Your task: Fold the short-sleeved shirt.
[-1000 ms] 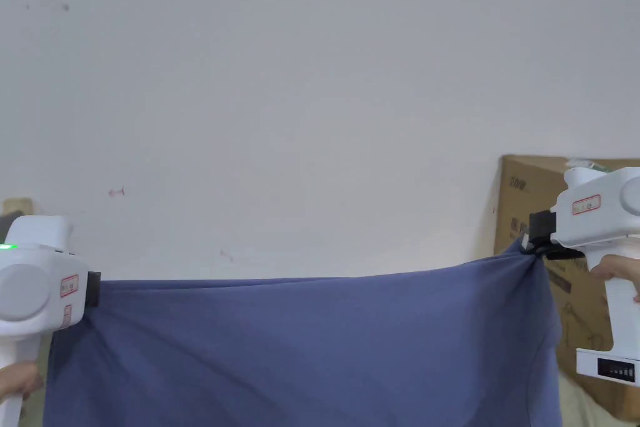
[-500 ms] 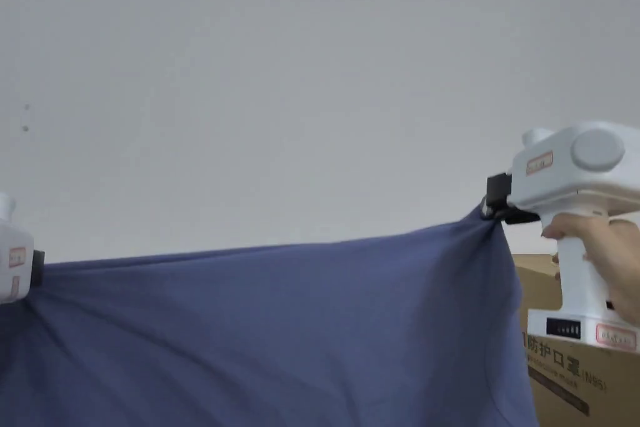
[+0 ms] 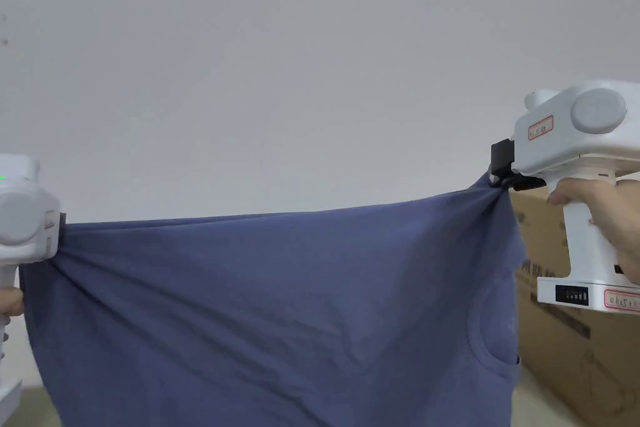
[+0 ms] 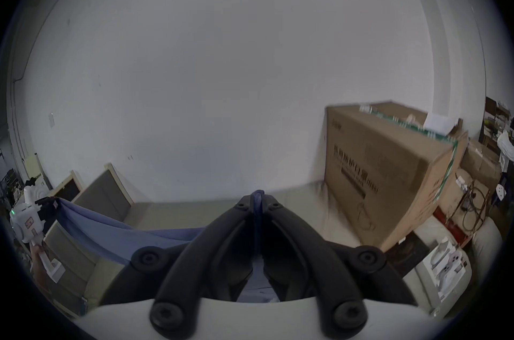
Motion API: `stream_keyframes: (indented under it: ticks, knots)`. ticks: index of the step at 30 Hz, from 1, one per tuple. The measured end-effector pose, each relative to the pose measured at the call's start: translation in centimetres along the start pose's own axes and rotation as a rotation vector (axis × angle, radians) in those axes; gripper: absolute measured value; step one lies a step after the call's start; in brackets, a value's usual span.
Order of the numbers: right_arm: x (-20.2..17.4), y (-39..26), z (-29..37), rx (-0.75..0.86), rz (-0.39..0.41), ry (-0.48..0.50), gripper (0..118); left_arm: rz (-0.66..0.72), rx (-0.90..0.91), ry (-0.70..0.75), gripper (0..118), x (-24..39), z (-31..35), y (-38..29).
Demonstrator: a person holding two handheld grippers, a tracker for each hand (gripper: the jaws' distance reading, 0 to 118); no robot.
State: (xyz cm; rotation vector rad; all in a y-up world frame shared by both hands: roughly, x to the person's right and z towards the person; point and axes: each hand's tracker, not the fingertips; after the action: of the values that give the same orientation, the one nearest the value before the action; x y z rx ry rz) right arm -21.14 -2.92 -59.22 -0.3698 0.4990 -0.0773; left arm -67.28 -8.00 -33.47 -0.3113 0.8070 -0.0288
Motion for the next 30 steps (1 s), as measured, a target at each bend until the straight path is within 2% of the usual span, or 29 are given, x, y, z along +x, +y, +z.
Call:
stream_keyframes:
  ticks: [5,9,12,15,17,21,25,30]
  knots:
    - [2.1,-8.8,-9.4,-0.200,0.007,-0.047,4,-0.068,-0.195,-0.010,2,3.9,-6.9,-9.9]
    - [4.3,-18.4,-16.7,-0.384,-0.037,-0.070,4,-0.115,-0.393,-0.026,2,7.3,-12.4,-19.8]
    - [5.7,-25.6,-19.9,-0.528,-0.038,-0.108,4,-0.177,-0.522,-0.030,2,9.4,-15.0,-26.6]
    - [7.1,-31.1,-21.3,-0.617,-0.061,-0.127,4,-0.183,-0.613,-0.036,2,9.9,-17.0,-32.1]
    - [7.4,-33.5,-20.3,-0.656,-0.098,-0.127,4,-0.180,-0.670,-0.051,2,9.4,-16.9,-34.3]
    - [8.0,-35.6,-15.4,-0.623,-0.097,-0.083,4,-0.119,-0.657,-0.088,2,6.5,-12.9,-36.6]
    - [8.6,-36.9,-6.4,-0.522,-0.198,-0.043,4,-0.130,-0.591,-0.158,2,3.0,-4.5,-37.6]
    - [9.1,-42.3,5.1,-0.537,-0.182,-0.044,4,-0.106,-0.602,-0.174,2,-1.9,6.2,-40.1]
